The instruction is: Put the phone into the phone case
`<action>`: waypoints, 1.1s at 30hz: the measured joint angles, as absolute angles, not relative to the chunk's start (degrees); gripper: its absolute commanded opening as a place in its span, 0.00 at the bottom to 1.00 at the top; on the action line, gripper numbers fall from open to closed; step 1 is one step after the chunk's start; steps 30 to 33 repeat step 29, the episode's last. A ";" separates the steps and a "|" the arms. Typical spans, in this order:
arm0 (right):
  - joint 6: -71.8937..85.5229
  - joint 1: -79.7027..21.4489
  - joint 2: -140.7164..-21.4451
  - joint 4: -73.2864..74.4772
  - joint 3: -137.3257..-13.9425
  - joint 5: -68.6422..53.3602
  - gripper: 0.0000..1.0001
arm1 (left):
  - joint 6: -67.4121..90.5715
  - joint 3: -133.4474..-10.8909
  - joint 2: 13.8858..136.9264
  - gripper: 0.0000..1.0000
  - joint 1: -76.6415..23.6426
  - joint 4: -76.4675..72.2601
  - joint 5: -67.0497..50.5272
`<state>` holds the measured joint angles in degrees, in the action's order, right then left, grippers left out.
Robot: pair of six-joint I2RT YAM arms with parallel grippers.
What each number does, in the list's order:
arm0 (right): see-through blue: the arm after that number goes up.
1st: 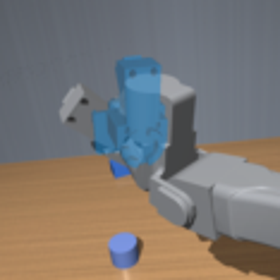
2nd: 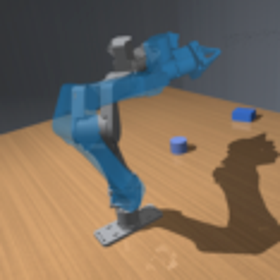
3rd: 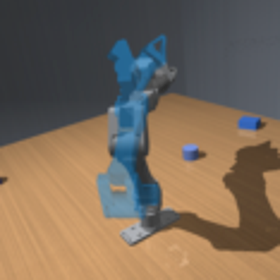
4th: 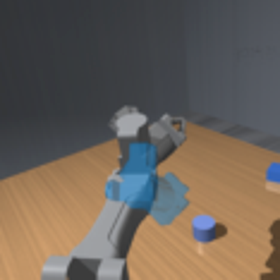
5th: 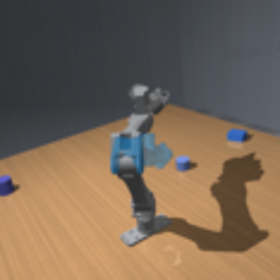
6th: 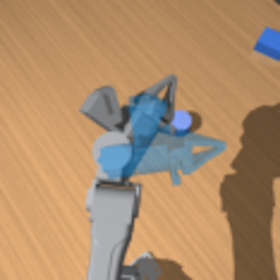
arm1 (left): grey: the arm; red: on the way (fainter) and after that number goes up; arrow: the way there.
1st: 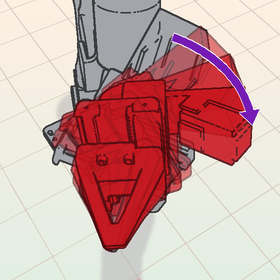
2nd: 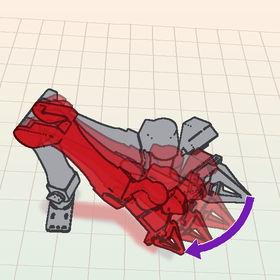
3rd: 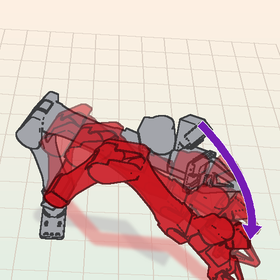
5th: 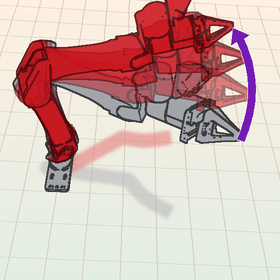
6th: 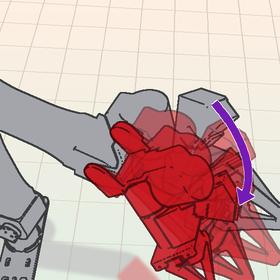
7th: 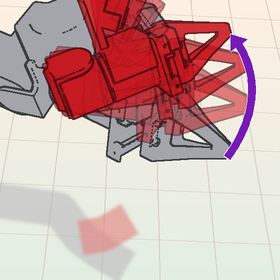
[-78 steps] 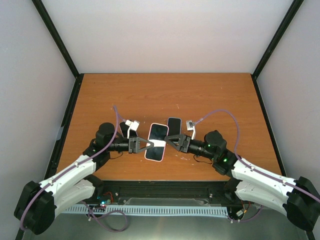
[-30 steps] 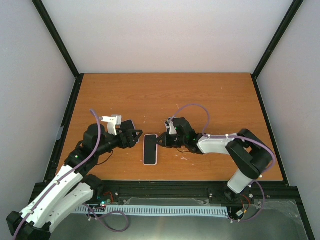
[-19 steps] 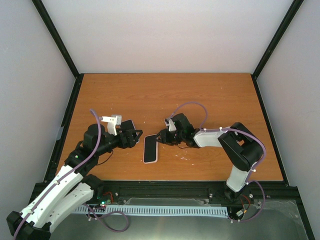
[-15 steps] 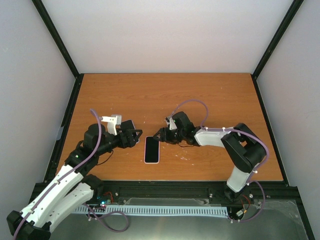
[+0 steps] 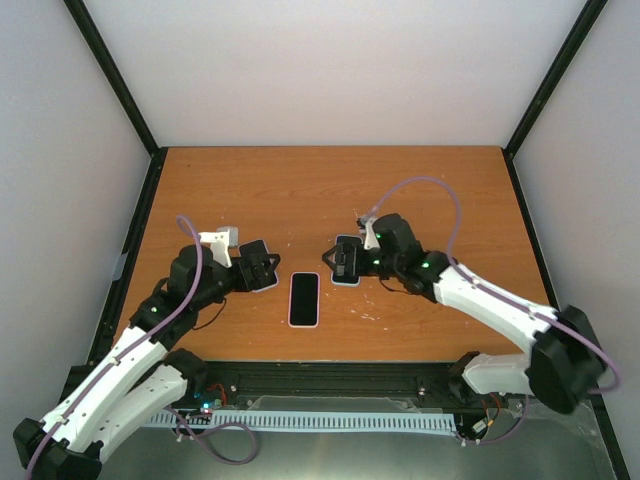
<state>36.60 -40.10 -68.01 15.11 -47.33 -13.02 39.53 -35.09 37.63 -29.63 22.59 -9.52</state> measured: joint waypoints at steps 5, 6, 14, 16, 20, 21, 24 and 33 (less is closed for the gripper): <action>36.40 -40.10 -53.52 22.83 -47.09 -5.04 1.00 | 40.07 -39.66 37.26 0.99 -29.63 23.68 -8.34; 36.42 -40.07 -50.46 24.27 -47.09 -3.73 1.00 | 40.07 -40.34 36.84 0.99 -29.63 23.57 -8.36; 36.45 -39.88 -36.42 33.36 -48.10 1.34 1.00 | 39.86 -44.53 34.02 0.99 -29.63 22.92 -8.34; 36.56 -39.88 -34.89 34.41 -48.16 1.69 1.00 | 39.72 -45.41 34.00 1.00 -29.63 22.74 -8.34; 36.97 -39.88 -33.41 35.55 -48.16 2.13 1.00 | 39.68 -45.63 33.54 0.99 -29.63 22.44 -8.34; 37.10 -39.88 -33.32 35.75 -48.16 2.17 1.00 | 39.68 -45.60 33.36 0.99 -29.63 22.33 -8.34; 37.39 -39.88 -33.32 36.53 -48.16 2.17 1.00 | 39.72 -45.56 32.75 0.99 -29.63 22.22 -8.34; 38.00 -39.88 -33.32 36.88 -48.14 2.11 1.00 | 39.72 -45.56 32.73 0.99 -29.63 21.89 -8.36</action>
